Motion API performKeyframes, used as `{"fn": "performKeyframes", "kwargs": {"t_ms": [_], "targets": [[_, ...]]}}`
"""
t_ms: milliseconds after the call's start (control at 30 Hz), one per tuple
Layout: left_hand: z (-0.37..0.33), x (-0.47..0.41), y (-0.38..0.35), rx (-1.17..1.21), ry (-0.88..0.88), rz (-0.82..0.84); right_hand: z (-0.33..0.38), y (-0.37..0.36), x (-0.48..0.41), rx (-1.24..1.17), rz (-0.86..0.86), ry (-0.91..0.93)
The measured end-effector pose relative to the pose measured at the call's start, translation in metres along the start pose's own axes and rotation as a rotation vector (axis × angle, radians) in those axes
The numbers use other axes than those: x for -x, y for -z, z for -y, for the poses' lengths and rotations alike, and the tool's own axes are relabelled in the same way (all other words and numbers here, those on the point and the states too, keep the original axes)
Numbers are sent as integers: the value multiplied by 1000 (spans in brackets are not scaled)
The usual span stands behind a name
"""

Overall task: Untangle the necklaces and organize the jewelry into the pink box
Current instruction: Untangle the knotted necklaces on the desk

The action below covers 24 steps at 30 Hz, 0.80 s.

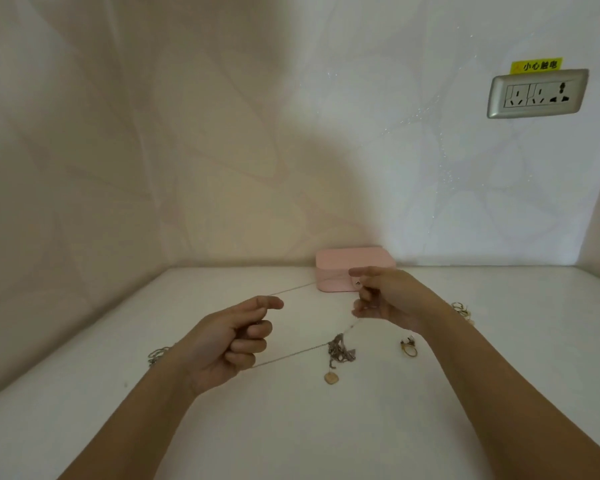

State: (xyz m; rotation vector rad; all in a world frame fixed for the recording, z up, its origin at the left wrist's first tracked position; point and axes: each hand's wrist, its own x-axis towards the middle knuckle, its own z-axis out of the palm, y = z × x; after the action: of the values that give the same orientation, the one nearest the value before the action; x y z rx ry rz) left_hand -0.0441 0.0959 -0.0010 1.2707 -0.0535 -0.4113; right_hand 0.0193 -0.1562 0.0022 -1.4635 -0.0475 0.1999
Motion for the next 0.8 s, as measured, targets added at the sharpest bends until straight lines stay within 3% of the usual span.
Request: {"fn": "performKeyframes", "kwargs": {"t_ms": [233, 467, 567, 633, 700, 800], "targets": [[10, -11, 9, -35, 100, -203, -16, -15, -5, 391, -9, -120], [10, -12, 9, -678, 113, -565, -31, -49, -20, 561, 85, 42], [8, -15, 23, -997, 117, -612, -33, -53, -23, 506, 116, 93], [6, -13, 30, -1304, 131, -612, -30, -56, -23, 616, 134, 155], [10, -12, 28, -1497, 67, -617, -30, -58, -22, 765, 158, 217], [26, -20, 12, -1471, -258, -510, -32, -56, -24, 939, 100, 269]]}}
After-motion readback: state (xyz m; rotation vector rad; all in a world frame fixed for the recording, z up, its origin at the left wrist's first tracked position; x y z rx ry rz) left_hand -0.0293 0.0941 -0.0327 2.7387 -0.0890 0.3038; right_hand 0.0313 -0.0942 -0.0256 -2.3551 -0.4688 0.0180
